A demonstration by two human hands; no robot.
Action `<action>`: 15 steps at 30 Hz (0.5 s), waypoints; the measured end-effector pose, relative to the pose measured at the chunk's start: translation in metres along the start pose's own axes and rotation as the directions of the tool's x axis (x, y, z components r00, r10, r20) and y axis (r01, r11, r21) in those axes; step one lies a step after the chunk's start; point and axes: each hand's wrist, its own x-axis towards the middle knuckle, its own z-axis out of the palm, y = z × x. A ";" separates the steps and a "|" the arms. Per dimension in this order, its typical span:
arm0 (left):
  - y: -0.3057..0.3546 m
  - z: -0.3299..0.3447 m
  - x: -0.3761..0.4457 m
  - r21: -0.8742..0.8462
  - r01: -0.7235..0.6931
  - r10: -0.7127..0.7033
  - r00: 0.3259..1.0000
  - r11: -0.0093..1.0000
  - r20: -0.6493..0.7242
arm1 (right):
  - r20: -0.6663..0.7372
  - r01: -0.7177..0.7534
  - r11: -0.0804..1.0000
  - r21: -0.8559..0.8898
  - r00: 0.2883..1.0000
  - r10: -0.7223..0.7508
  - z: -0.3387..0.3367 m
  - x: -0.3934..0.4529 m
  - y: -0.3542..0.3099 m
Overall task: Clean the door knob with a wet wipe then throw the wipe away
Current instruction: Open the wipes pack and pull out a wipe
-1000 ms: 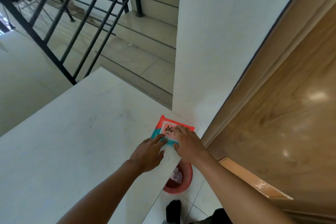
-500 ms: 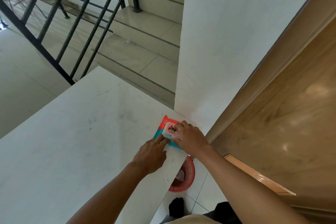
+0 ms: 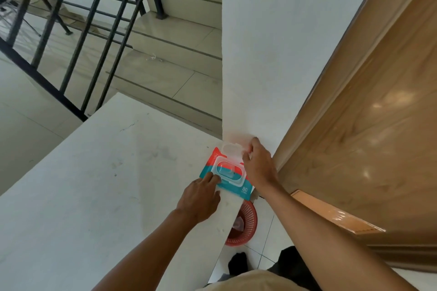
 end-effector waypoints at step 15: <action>0.023 0.000 0.050 -0.072 0.022 -0.041 0.960 0.997 -0.278 | 0.117 0.081 0.818 -0.569 0.993 -0.017 0.021 -0.032 0.007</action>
